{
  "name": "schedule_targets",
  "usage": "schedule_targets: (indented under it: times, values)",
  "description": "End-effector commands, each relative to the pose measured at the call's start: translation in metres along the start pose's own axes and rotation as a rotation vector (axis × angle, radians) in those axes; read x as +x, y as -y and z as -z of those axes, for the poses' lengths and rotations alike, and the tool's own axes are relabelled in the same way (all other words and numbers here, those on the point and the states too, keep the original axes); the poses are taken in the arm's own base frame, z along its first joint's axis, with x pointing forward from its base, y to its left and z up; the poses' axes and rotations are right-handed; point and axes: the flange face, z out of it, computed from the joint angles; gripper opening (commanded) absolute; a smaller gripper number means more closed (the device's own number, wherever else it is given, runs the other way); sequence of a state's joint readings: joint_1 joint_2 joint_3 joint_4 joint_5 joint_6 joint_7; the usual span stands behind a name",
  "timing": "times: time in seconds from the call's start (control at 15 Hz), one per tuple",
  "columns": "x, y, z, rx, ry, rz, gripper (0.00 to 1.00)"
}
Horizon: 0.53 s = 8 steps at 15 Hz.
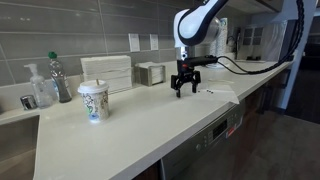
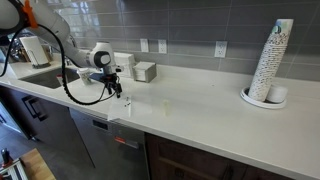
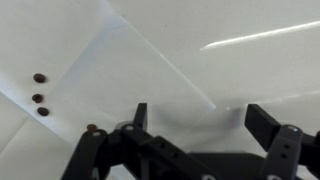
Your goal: Fold the paper towel on the counter top from left top paper towel corner onto the right bottom corner of the paper towel, pick up the folded paper towel and move it to the left
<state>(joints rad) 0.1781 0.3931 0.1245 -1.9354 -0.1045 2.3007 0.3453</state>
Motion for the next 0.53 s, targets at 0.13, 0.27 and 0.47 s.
schedule_targets:
  times: [0.13,0.27,0.47]
  values:
    - [0.0051,-0.0065,-0.0103,-0.002,0.017,0.026,0.71]
    - [0.0051,-0.0054,-0.0131,0.003,0.016,0.028,0.6]
    - [0.005,0.0009,-0.0137,0.017,0.011,0.032,0.49]
